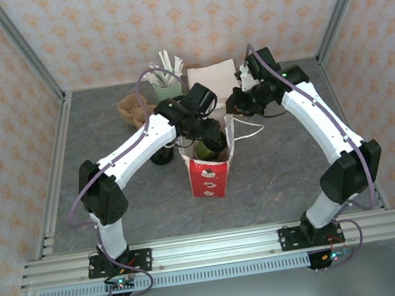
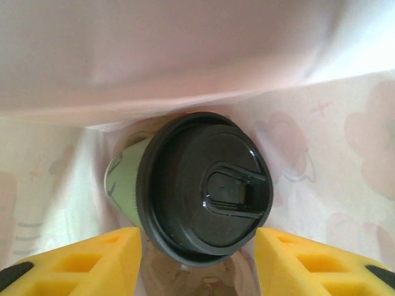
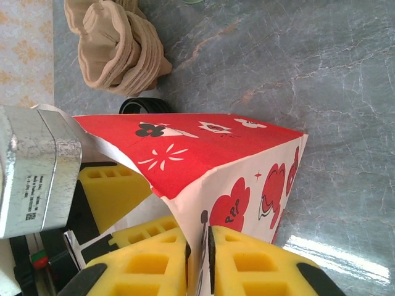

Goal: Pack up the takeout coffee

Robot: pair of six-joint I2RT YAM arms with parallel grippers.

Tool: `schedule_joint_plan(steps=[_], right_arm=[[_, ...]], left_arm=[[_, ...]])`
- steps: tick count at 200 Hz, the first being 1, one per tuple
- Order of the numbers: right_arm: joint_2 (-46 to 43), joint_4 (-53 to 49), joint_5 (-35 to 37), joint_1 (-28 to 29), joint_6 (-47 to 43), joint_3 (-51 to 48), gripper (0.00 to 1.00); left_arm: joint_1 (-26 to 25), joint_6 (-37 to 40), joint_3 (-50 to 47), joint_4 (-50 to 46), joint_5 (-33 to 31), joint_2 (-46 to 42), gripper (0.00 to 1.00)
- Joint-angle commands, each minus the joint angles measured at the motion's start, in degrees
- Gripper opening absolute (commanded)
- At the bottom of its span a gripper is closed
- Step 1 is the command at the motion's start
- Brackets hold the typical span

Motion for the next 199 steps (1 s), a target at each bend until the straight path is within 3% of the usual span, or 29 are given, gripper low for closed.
schedule_joint_plan(steps=[1, 48, 76, 199], right_arm=[[0.4, 0.4, 0.1, 0.4, -0.4, 1.9, 0.19], [0.4, 0.4, 0.1, 0.4, -0.2, 1.8, 0.19], [0.3, 0.5, 0.2, 0.3, 0.0, 1.8, 0.19], [-0.7, 0.7, 0.1, 0.3, 0.4, 0.9, 0.19]], left_arm=[[-0.7, 1.4, -0.8, 2.6, 1.8, -1.8, 0.52], [-1.5, 2.9, 0.2, 4.1, 4.2, 0.8, 0.48], [-1.7, 3.4, 2.4, 2.4, 2.1, 4.0, 0.48], [-2.4, 5.2, -0.2, -0.1, -3.7, 6.0, 0.61]])
